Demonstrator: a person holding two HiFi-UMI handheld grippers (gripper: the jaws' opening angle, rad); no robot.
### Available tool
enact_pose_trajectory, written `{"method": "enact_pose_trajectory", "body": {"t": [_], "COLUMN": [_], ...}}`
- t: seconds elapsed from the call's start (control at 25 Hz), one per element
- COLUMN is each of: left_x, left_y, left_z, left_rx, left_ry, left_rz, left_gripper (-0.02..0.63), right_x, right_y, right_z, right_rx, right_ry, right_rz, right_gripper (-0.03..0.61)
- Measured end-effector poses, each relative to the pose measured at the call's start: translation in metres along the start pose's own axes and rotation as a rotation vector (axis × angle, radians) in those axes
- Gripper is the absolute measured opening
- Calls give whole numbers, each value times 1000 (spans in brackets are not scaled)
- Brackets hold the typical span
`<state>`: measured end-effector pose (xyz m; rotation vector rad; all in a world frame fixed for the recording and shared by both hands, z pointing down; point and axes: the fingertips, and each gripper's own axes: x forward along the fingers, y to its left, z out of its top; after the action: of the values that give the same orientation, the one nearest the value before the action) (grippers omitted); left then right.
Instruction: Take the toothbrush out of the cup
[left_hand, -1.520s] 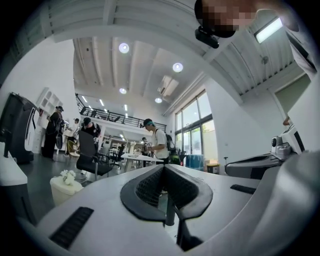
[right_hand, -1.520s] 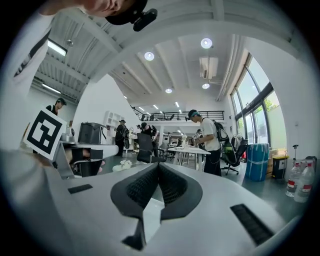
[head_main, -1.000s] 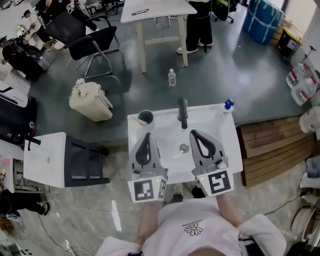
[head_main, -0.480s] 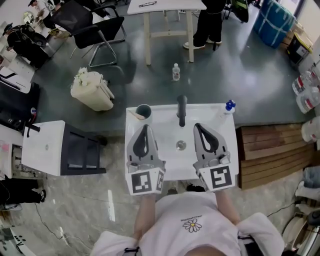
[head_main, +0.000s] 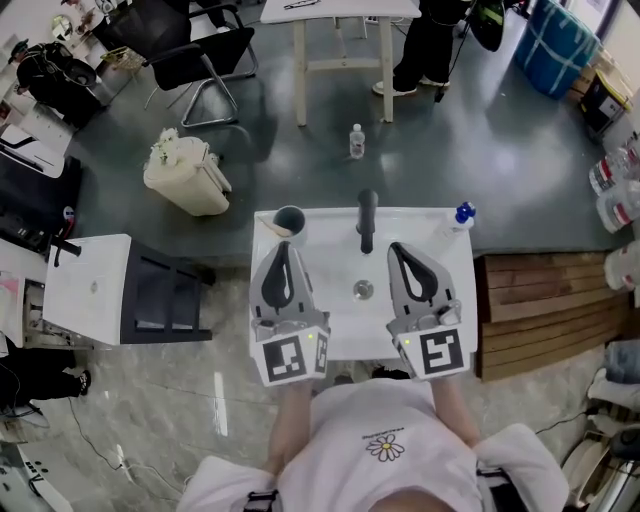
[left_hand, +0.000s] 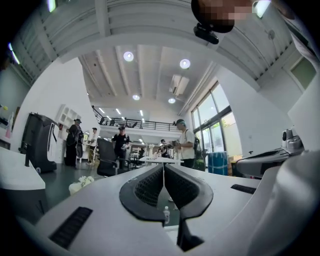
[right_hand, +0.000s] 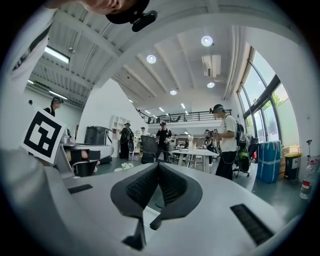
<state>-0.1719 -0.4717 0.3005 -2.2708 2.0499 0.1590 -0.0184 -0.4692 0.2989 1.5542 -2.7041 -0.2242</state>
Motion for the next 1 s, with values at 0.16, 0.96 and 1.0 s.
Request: {"method": "enact_pose_trajectory", "body": {"t": [0.16,0.96,1.0], "left_x": [11,61,63], "left_y": [11,68,69], "left_z": [-3,-124,-129], "left_rx": [42,-20,-18], "left_ry": [12,217,228], "left_rz": [43,196,198], "left_gripper": [74,187,187], "right_x": [3,-15,-15], "right_y": [1,-16,-15], "right_z": [-2,-21,-21], "right_rx": [5,-15,-17], "right_ry": [10,99,101], "right_rz": [5,-74,-72], "right_gripper": [12,12,12]}}
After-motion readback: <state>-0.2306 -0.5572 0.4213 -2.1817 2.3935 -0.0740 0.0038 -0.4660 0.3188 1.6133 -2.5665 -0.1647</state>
